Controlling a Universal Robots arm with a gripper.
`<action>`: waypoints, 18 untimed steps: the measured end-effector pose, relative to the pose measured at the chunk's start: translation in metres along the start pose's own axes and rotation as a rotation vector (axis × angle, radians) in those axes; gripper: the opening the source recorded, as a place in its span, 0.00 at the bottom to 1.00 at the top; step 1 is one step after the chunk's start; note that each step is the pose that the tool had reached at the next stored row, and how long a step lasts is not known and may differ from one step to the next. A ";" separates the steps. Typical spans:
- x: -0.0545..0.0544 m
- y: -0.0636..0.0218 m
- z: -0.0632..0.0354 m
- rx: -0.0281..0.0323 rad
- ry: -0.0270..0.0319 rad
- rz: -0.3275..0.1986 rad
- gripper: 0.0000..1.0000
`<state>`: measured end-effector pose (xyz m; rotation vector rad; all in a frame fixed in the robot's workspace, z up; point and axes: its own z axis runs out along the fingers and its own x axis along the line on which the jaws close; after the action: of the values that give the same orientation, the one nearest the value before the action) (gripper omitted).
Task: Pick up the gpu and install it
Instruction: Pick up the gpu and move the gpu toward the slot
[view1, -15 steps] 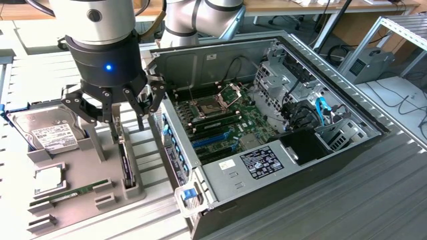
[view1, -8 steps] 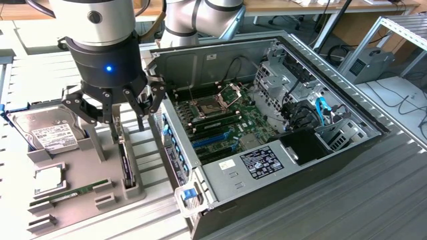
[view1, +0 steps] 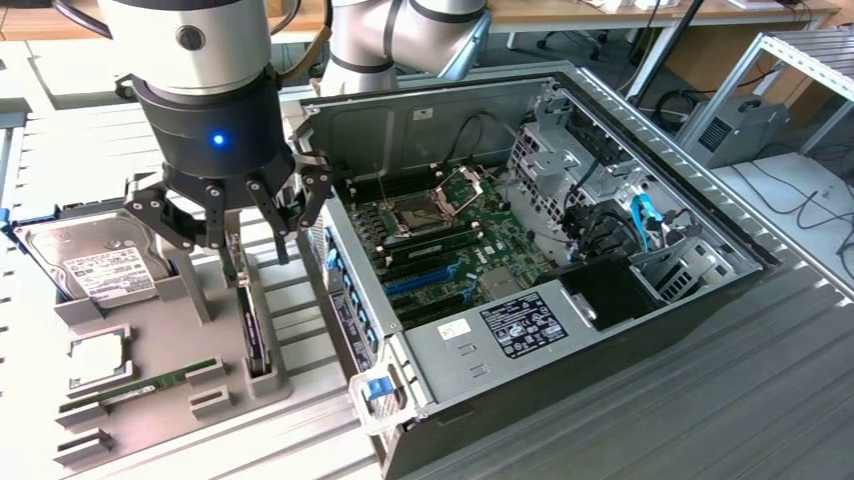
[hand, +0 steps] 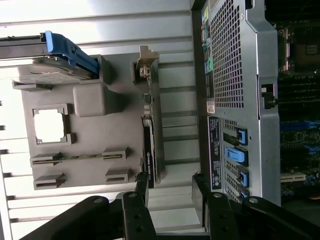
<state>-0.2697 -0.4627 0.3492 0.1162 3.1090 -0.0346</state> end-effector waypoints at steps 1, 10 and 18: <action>0.000 0.0000 0.0002 0.0001 0.0000 0.000 0.48; 0.000 0.0001 0.0029 0.0005 0.0000 0.000 0.48; 0.000 0.0001 0.0043 0.0005 0.0000 0.000 0.48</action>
<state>-0.2697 -0.4627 0.3450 0.1162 3.1090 -0.0354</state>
